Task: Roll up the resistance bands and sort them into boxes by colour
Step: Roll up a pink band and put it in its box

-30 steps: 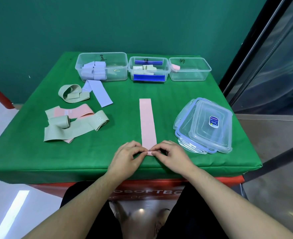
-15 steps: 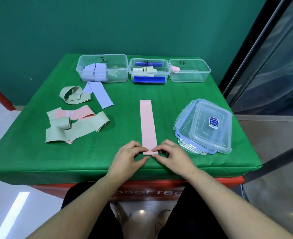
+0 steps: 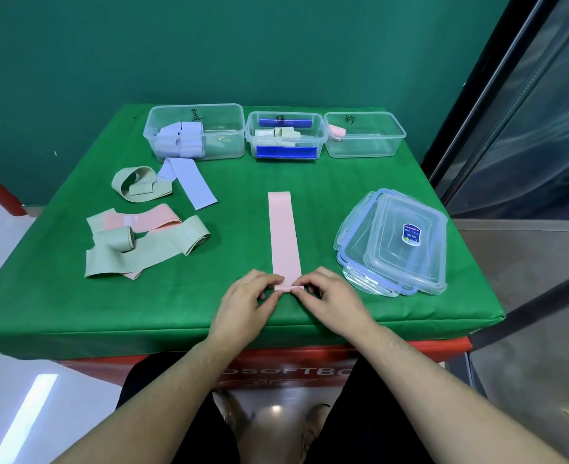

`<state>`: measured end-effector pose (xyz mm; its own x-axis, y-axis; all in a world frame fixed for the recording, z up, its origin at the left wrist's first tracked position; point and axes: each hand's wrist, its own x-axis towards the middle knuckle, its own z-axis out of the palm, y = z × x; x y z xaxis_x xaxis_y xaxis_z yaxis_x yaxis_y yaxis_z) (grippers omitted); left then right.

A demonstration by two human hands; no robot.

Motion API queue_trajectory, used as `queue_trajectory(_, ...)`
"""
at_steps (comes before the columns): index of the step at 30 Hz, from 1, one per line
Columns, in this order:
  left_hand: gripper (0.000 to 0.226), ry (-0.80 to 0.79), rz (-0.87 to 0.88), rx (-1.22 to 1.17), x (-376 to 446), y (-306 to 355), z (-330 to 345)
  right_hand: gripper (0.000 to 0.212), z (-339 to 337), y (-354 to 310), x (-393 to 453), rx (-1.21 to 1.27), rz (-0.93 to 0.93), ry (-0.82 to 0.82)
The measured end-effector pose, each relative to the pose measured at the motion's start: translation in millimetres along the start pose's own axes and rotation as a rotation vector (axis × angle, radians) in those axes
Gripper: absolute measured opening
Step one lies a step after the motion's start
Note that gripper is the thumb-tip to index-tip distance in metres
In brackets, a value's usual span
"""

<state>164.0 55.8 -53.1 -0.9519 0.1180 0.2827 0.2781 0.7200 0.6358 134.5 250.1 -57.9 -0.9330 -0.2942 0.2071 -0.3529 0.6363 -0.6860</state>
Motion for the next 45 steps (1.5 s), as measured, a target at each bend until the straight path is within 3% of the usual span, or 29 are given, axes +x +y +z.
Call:
queue_trajectory(14, 0.021, 0.035, -0.043, 0.007, 1, 3, 2, 0.009, 3, -9, 1, -0.058, 0.03, 0.07)
queue_trajectory(20, 0.02, 0.023, -0.06, 0.041, 3, 4, 3, 0.022, 4, -10, -1, -0.114, -0.001, 0.064)
queue_trajectory(26, 0.024, 0.015, -0.095, 0.056, 4, 7, 4, 0.012, 3, -8, 0, -0.117, 0.007, 0.066)
queue_trajectory(34, 0.019, -0.008, -0.033, 0.094, 13, 6, 1, 0.014, 3, -13, 4, -0.118, 0.034, 0.056)
queue_trajectory(45, 0.012, 0.046, 0.016, -0.036, -14, 3, -4, 0.017, 1, -17, -19, -0.155, -0.037, 0.054)
